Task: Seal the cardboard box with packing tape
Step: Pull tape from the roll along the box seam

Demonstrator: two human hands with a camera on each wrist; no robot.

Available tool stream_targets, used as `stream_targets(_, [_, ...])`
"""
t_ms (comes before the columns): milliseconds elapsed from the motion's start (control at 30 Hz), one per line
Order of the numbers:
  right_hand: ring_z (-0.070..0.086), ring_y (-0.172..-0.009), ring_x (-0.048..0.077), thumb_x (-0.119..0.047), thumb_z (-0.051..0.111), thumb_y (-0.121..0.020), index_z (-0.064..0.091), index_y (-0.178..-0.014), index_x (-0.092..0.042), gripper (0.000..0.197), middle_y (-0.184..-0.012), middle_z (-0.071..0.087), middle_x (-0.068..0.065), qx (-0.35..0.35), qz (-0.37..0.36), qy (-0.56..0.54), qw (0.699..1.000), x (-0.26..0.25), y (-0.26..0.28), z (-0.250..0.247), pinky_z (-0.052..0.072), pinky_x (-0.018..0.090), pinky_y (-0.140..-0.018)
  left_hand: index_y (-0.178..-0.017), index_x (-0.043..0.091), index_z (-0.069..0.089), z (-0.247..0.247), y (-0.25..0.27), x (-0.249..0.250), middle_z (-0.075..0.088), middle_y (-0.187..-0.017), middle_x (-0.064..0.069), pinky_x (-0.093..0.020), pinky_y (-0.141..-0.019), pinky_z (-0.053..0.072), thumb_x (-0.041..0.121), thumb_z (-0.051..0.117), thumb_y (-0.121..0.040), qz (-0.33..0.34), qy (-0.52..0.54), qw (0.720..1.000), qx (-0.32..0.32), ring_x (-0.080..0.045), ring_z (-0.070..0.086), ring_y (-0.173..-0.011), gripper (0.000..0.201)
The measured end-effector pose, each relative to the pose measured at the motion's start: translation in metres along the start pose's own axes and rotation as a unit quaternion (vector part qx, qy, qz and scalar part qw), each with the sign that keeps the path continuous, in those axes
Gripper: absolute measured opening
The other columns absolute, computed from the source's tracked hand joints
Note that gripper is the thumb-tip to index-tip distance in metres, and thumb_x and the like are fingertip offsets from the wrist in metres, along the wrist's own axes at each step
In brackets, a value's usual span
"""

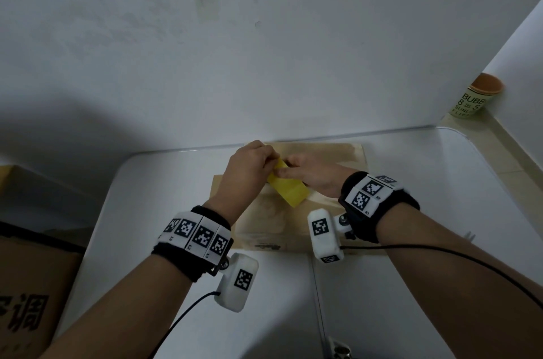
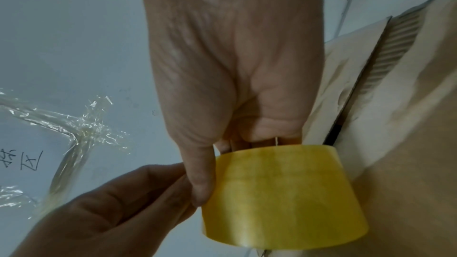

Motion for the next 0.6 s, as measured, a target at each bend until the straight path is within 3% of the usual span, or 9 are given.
stream_targets(200, [0.059, -0.098, 0.025, -0.024, 0.060, -0.093, 0.059, -0.118, 0.000, 0.035, -0.115, 0.064, 0.021, 0.005, 0.009, 0.028, 1.000, -0.003, -0.001, 0.000, 0.045, 0.036, -0.085, -0.099, 0.010, 0.073, -0.008, -0.014, 0.005, 0.069, -0.095, -0.007, -0.031, -0.077, 0.047, 0.017, 0.059, -0.090, -0.033, -0.057, 0.997, -0.041, -0.022, 0.062, -0.090, 0.018])
stream_targets(367, [0.058, -0.086, 0.017, -0.020, 0.056, -0.095, 0.061, -0.112, -0.003, 0.024, -0.097, 0.062, 0.008, -0.002, 0.011, 0.015, 1.000, -0.005, 0.005, -0.001, 0.045, 0.025, -0.072, -0.098, 0.008, 0.072, -0.008, -0.016, 0.008, 0.069, -0.094, -0.008, -0.033, -0.077, 0.047, 0.019, 0.058, -0.091, -0.025, -0.071, 0.996, -0.045, -0.023, 0.061, -0.089, 0.019])
stream_targets(500, [0.059, -0.091, 0.019, -0.021, 0.057, -0.094, 0.058, -0.119, 0.003, 0.034, -0.106, 0.063, 0.014, 0.004, 0.013, 0.014, 1.000, -0.002, 0.005, -0.002, 0.046, 0.026, -0.073, -0.089, 0.005, 0.067, -0.006, -0.019, 0.011, 0.063, -0.088, -0.008, -0.031, -0.066, 0.044, 0.015, 0.055, -0.091, 0.013, -0.113, 0.991, -0.069, -0.023, 0.059, -0.080, 0.016])
stream_targets(567, [0.059, -0.092, 0.020, -0.023, 0.058, -0.094, 0.058, -0.119, 0.003, 0.036, -0.110, 0.064, 0.018, 0.002, 0.011, 0.018, 1.000, 0.000, 0.004, -0.002, 0.045, 0.027, -0.075, -0.078, 0.004, 0.064, -0.007, -0.019, 0.012, 0.059, -0.076, -0.009, -0.032, -0.055, 0.044, 0.007, 0.064, -0.085, 0.065, -0.162, 0.982, -0.069, -0.024, 0.057, -0.065, 0.008])
stream_targets(600, [0.058, -0.090, 0.019, -0.024, 0.058, -0.093, 0.059, -0.116, 0.003, 0.035, -0.106, 0.063, 0.016, 0.002, 0.008, 0.027, 1.000, -0.001, 0.004, -0.002, 0.044, 0.026, -0.073, -0.070, 0.005, 0.061, -0.007, -0.017, 0.012, 0.056, -0.068, -0.008, -0.030, -0.047, 0.042, 0.001, 0.071, -0.076, 0.086, -0.177, 0.977, -0.076, -0.023, 0.054, -0.057, 0.013])
Point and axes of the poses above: each hand's wrist, its own y-axis away from the middle knuckle, its own z-axis out of the palm, x = y × z, the point moved 1 cm from there along -y, towards the middle knuckle
